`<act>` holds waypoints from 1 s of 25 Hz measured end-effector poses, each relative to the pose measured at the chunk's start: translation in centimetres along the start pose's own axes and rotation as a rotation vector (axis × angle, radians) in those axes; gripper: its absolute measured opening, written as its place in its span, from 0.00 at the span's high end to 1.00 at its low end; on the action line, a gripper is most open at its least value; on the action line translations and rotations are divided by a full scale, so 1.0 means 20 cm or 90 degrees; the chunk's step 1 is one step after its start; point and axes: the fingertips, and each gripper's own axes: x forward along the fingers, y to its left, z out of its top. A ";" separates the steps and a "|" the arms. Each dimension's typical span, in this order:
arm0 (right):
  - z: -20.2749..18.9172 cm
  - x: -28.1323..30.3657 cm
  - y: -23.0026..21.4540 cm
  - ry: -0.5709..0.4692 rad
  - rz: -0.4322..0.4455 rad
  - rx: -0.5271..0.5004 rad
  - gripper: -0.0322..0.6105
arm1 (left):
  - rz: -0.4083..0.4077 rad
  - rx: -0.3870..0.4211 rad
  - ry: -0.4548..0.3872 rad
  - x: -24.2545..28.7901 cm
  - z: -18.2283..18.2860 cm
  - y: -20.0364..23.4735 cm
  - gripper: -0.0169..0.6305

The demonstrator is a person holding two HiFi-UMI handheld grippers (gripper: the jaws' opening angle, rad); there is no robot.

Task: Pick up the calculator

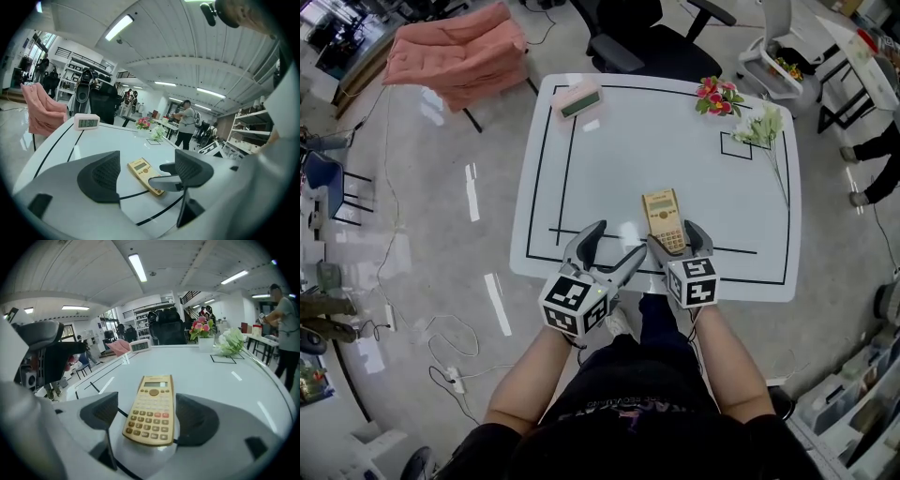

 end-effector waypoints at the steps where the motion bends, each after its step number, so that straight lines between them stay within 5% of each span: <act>1: -0.02 0.02 0.00 0.008 -0.001 0.002 0.37 | 0.000 -0.004 0.002 0.01 -0.01 0.01 0.43; 14: -0.11 0.10 -0.02 0.054 -0.081 -0.058 0.37 | 0.002 -0.047 0.028 0.04 -0.16 0.05 0.43; 25: -0.14 0.10 -0.02 0.088 -0.049 -0.047 0.37 | -0.002 -0.058 0.036 0.08 -0.18 0.04 0.43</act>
